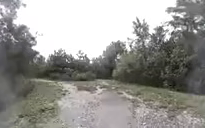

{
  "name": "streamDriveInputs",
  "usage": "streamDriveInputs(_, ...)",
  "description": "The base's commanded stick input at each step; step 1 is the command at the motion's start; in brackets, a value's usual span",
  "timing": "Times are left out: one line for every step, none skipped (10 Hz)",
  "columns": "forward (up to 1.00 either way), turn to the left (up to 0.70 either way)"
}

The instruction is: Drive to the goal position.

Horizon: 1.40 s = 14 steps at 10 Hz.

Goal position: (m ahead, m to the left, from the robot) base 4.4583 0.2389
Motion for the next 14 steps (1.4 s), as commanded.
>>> streamDriveInputs(0.85,0.00)
streamDriveInputs(0.85,0.00)
streamDriveInputs(0.85,0.00)
streamDriveInputs(0.85,0.00)
streamDriveInputs(0.85,0.00)
streamDriveInputs(0.85,0.00)
streamDriveInputs(0.85,0.00)
streamDriveInputs(0.85,0.00)
streamDriveInputs(0.85,0.00)
streamDriveInputs(0.85,0.00)
streamDriveInputs(0.85,0.00)
streamDriveInputs(0.85,0.00)
streamDriveInputs(0.85,0.00)
streamDriveInputs(0.85,0.00)
